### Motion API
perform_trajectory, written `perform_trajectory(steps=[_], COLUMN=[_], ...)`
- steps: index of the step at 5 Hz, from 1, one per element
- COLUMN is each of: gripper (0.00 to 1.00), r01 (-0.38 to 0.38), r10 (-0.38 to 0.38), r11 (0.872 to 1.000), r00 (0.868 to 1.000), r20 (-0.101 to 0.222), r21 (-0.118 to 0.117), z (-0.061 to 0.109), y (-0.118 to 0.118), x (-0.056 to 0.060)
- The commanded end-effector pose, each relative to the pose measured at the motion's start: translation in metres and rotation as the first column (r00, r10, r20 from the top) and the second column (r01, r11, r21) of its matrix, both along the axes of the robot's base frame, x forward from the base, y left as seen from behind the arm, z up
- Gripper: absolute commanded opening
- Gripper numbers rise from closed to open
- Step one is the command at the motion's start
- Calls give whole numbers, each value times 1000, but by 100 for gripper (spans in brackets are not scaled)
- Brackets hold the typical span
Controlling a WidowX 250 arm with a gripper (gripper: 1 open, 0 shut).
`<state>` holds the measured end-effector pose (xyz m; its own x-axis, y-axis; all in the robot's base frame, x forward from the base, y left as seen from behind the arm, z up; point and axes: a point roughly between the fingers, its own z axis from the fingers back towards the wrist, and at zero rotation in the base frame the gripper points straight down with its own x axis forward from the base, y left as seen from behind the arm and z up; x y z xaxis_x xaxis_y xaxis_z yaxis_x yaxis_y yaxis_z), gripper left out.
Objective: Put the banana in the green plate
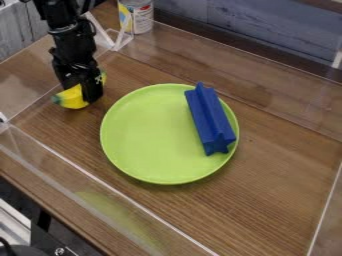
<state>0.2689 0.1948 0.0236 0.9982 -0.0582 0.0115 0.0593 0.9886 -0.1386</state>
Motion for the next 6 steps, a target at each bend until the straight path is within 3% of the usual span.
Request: perform_trajectory(steps=[1,5,6], gripper=[100,100,0], r01=[-19,-42,-46], r10=[20,41,44], r11=[1000,999,998], r00=[1000,999,998], r20=[10,-27,-35], r21=[-2,-29,-36], z=[2,-5,-6], y=[5,8,8], x=[1,1,1])
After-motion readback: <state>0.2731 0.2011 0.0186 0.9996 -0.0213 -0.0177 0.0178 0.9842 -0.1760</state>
